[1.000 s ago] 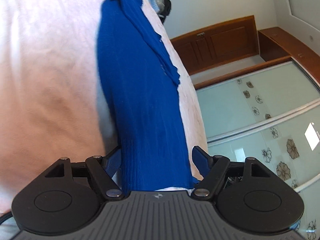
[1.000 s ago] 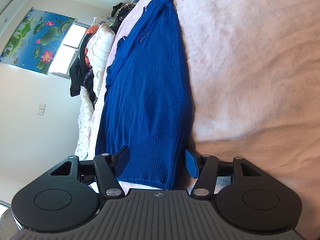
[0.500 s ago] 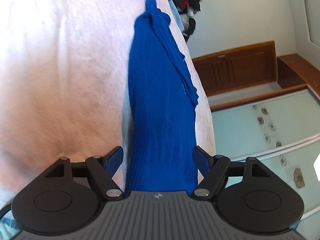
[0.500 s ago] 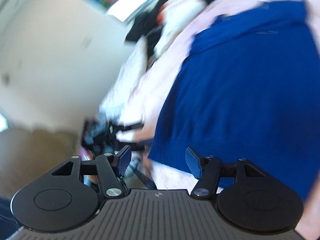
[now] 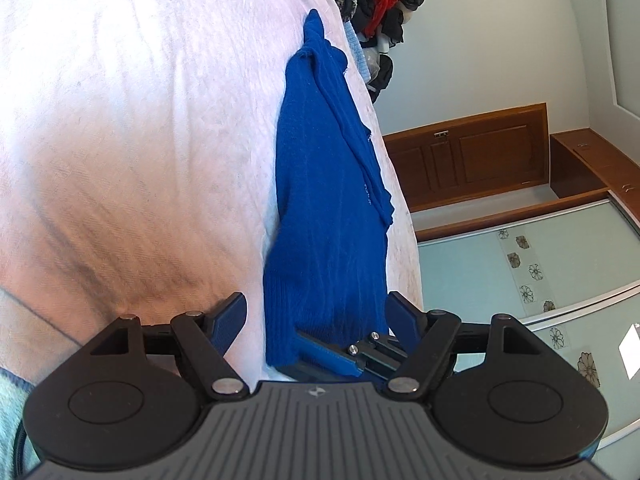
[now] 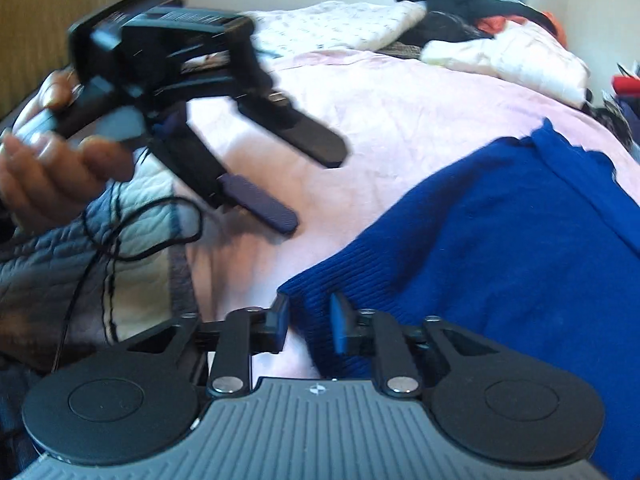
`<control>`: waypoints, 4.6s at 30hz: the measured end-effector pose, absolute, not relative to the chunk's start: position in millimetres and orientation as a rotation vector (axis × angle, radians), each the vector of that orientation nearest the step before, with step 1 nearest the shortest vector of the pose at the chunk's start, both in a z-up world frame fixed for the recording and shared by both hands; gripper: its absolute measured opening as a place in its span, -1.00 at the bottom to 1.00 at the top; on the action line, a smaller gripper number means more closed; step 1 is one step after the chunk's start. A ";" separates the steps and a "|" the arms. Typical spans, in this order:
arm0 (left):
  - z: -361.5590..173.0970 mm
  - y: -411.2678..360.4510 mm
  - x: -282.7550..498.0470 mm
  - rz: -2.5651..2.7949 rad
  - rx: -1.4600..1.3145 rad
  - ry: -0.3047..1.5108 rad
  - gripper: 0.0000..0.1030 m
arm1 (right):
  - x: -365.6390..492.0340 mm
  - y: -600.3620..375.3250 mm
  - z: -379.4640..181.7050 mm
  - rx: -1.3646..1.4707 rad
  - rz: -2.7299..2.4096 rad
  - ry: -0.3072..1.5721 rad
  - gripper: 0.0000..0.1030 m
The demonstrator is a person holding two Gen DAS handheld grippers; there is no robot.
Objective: Fold small clothes
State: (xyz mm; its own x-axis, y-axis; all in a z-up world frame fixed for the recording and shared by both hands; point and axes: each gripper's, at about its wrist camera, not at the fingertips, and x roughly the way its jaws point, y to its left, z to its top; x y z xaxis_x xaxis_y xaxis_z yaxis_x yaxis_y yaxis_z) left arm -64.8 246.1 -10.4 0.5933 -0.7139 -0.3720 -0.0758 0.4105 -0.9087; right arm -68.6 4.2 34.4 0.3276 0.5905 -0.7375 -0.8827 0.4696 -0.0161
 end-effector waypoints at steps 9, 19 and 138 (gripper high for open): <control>-17.5 222.2 -61.7 -0.541 -1.266 0.802 0.49 | -3.0 -104.9 28.0 0.469 1.007 0.934 -0.80; -28.6 183.7 -25.1 -0.521 -1.332 0.874 0.49 | -20.0 -111.6 35.1 0.499 1.096 0.923 -0.62; 69.9 97.7 260.1 0.185 -0.106 0.677 0.99 | 258.1 -347.8 29.2 0.600 0.440 0.734 0.61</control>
State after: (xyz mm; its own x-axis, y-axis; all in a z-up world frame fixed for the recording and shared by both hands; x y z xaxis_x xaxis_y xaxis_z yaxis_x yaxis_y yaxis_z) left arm 260.1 97.7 69.9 0.7638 0.1354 -0.6310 -0.2039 0.9783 -0.0369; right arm 258.1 -347.8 29.2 0.6658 0.5651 -0.4872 -0.1629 0.7473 0.6442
